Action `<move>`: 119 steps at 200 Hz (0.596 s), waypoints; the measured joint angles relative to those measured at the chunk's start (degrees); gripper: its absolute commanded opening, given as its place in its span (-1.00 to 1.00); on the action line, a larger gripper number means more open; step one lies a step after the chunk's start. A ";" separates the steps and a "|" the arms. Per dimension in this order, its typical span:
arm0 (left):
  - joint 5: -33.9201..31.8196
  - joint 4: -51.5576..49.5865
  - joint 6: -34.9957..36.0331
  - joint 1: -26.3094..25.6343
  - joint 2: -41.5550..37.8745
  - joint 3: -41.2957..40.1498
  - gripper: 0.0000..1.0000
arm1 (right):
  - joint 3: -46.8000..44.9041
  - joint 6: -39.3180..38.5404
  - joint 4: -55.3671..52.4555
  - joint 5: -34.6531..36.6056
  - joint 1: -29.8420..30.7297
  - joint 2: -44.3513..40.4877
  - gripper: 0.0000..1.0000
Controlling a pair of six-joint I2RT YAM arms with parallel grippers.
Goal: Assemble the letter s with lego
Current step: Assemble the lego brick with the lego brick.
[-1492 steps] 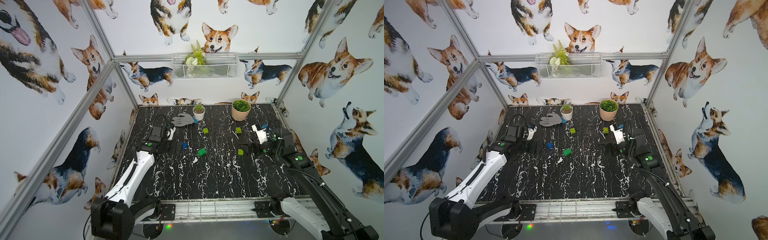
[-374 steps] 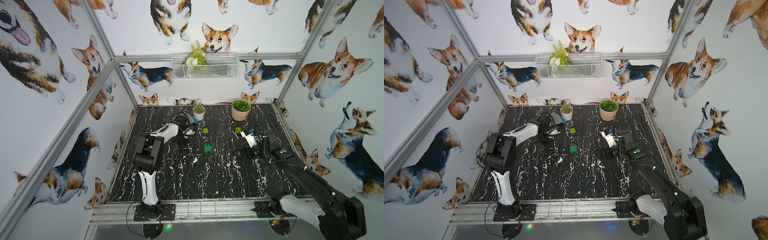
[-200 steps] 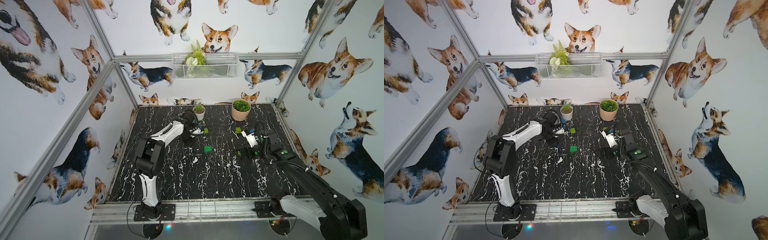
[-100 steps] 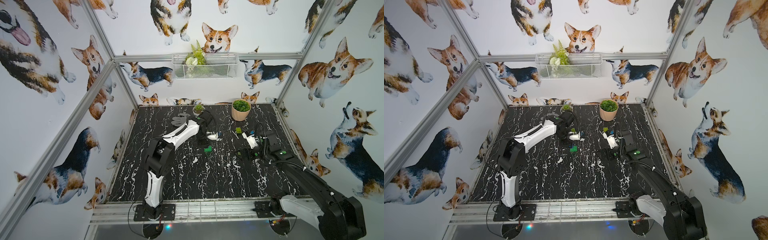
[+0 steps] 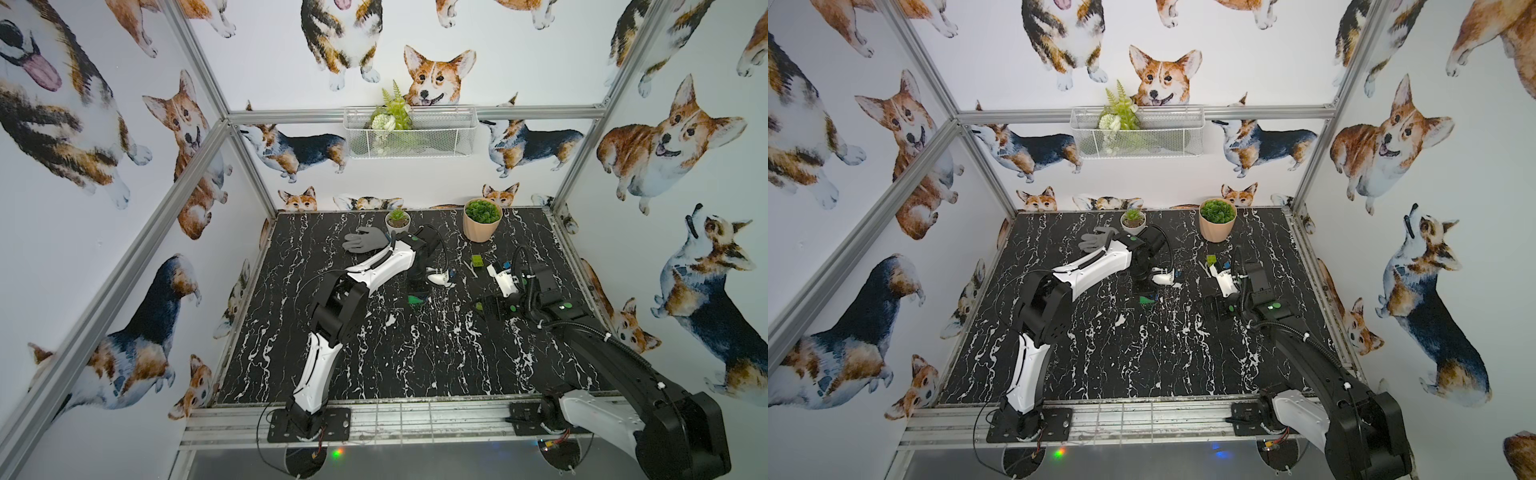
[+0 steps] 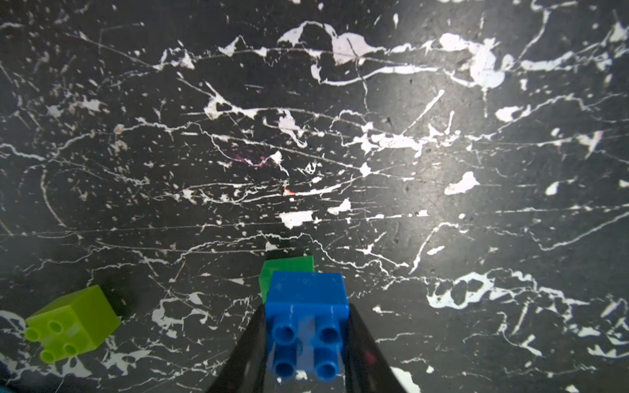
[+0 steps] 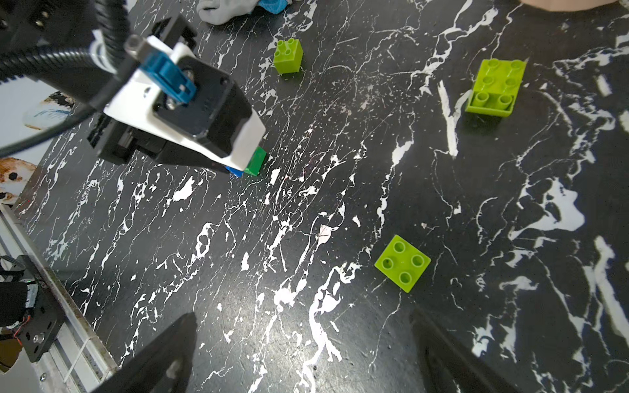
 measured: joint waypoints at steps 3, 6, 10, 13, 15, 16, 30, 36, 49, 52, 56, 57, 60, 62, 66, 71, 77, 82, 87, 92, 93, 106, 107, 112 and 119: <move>0.00 0.02 -0.02 -0.02 0.13 0.09 -1.00 | 0.00 0.02 0.02 0.04 -0.04 0.00 1.00; 0.00 0.04 -0.07 -0.02 0.22 0.13 -1.00 | 0.00 0.04 0.02 0.07 -0.04 0.00 1.00; -0.02 0.13 -0.20 -0.04 0.35 0.15 -1.00 | 0.00 0.15 0.04 0.09 -0.04 0.00 1.00; -0.02 0.17 -0.28 -0.04 0.42 0.15 -1.00 | 0.00 0.15 0.04 0.11 -0.04 0.00 1.00; -0.02 0.22 -0.39 -0.04 0.48 0.15 -1.00 | 0.00 0.15 0.04 0.13 -0.04 0.00 1.00; -0.02 0.24 -0.44 -0.04 0.50 0.15 -1.00 | 0.00 0.15 0.04 0.13 -0.04 0.00 1.00; -0.02 0.85 -0.87 -0.11 0.70 0.00 -1.00 | 0.00 0.15 0.04 0.15 -0.04 0.00 1.00; -0.02 1.20 -0.98 -0.15 0.76 -0.11 -1.00 | 0.00 0.15 0.04 0.15 -0.04 0.00 1.00; -0.15 1.73 -1.55 -0.24 1.05 -0.17 -1.00 | 0.00 0.15 0.04 0.24 -0.04 -0.07 1.00; -0.26 1.84 -1.57 -0.26 1.09 -0.17 -1.00 | 0.00 0.15 0.04 0.26 -0.04 -0.11 1.00; -0.44 1.99 -1.79 -0.26 1.20 -0.17 -1.00 | 0.00 0.15 0.04 0.26 -0.04 -0.13 1.00; -0.44 1.99 -1.79 -0.26 1.20 -0.17 -1.00 | 0.00 0.15 0.04 0.26 -0.04 -0.17 1.00; -0.48 2.10 -2.03 -0.26 1.27 -0.15 -1.00 | 0.00 0.15 0.04 0.26 -0.04 -0.22 1.00; -0.50 2.14 -2.10 -0.26 1.31 -0.15 -1.00 | 0.00 0.15 0.04 0.26 -0.04 -0.24 1.00; -0.52 2.27 -2.25 -0.26 1.38 -0.15 -1.00 | 0.00 0.15 0.04 0.26 -0.04 -0.28 1.00; -0.70 2.43 -2.64 -0.26 1.49 -0.15 -1.00 | -0.02 0.15 0.04 0.26 -0.04 -0.33 1.00; -0.79 2.56 -2.86 -0.26 1.57 -0.15 -1.00 | -0.02 0.15 0.04 0.26 -0.07 -0.35 1.00; -0.90 2.64 -3.04 -0.26 1.66 -0.15 -1.00 | -0.04 0.15 0.04 0.26 -0.07 -0.35 1.00; -0.90 2.69 -3.10 -0.26 1.73 -0.15 -1.00 | -0.04 0.15 0.04 0.26 -0.09 -0.35 1.00; -0.92 2.71 -3.39 -0.26 1.77 -0.15 -1.00 | -0.04 0.15 0.04 0.26 -0.09 -0.35 1.00; -0.94 2.71 -3.45 -0.26 1.77 -0.15 -1.00 | -0.04 0.15 0.04 0.26 -0.09 -0.35 1.00; -0.96 2.80 -3.67 -0.24 1.79 -0.24 -1.00 | -0.04 0.15 0.04 0.26 -0.09 -0.35 1.00; -0.96 2.84 -3.67 -0.24 1.79 -0.26 -1.00 | -0.04 0.15 0.04 0.26 -0.09 -0.35 1.00; -0.98 2.95 -3.76 -0.20 1.79 -0.37 -1.00 | -0.07 0.15 0.04 0.26 -0.09 -0.35 1.00; -0.98 3.15 -3.96 -0.20 1.73 -0.55 -1.00 | -0.07 0.15 0.04 0.26 -0.09 -0.35 1.00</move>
